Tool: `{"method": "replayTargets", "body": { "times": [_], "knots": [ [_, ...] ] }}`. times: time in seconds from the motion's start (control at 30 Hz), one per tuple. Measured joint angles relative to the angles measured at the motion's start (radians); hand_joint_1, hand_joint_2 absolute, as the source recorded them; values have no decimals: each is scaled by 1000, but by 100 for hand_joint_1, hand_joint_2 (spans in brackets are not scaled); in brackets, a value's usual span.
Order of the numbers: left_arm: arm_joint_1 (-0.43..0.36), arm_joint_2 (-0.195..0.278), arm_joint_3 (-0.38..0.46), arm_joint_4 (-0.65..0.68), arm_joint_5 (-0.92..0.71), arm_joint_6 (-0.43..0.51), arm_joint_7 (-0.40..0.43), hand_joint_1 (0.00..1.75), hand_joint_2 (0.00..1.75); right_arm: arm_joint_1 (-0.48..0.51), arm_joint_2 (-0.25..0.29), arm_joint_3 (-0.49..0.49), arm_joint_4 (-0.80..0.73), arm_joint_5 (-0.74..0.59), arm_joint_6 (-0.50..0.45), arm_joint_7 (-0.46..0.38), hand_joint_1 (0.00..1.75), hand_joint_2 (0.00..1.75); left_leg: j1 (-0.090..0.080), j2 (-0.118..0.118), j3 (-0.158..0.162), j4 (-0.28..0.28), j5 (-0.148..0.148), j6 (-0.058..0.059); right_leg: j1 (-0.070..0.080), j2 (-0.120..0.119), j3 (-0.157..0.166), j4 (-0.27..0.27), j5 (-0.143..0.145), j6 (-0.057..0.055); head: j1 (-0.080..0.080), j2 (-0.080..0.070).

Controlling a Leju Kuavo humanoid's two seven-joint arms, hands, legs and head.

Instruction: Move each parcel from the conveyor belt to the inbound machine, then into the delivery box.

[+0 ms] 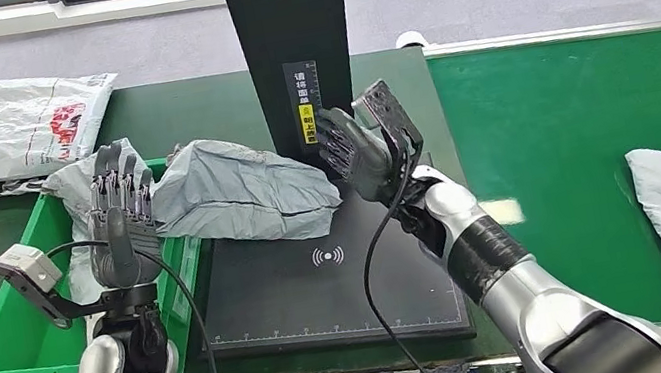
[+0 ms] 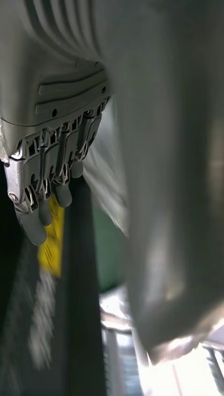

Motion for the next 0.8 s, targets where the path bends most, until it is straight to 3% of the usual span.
{"method": "replayTargets", "body": {
  "times": [0.1,0.17,0.3,0.47,0.57,0.67,0.8],
  "knots": [
    [15,3,15,-4,-5,0,-1,0,0,62,-39,-1,26,51,-8,-80,0,175,0,0,0,0,0,0,0,0,0,0,0,0,0,0],
    [38,6,26,-16,-15,0,-2,0,0,138,-70,-13,-19,98,-15,-120,0,175,0,-1,0,0,-1,0,0,0,0,-1,0,0,0,0],
    [88,8,45,-47,-58,1,-4,0,175,348,-118,-78,-273,209,-87,-140,0,175,0,-2,-1,0,-2,1,0,-1,0,-1,-2,1,0,0],
    [122,9,52,-62,-207,24,-8,0,175,659,-133,-229,-816,410,-319,-231,0,175,0,-8,-3,0,-3,1,0,-8,-1,-2,-5,1,0,0],
    [99,6,51,-49,-309,53,2,0,175,805,-117,-322,-1106,445,-435,-289,0,175,0,-8,-3,0,-4,1,0,-9,0,-2,-6,0,0,0],
    [77,4,46,-36,-333,63,5,0,175,885,-107,-368,-1273,446,-457,-303,0,175,0,-2,-1,0,-6,0,-1,-3,0,-2,-6,0,0,0],
    [64,2,39,-24,-338,64,5,0,175,931,-100,-392,-1376,447,-463,-312,0,175,0,1,1,0,-6,0,-1,0,1,-2,-4,1,0,0]
  ]
}}
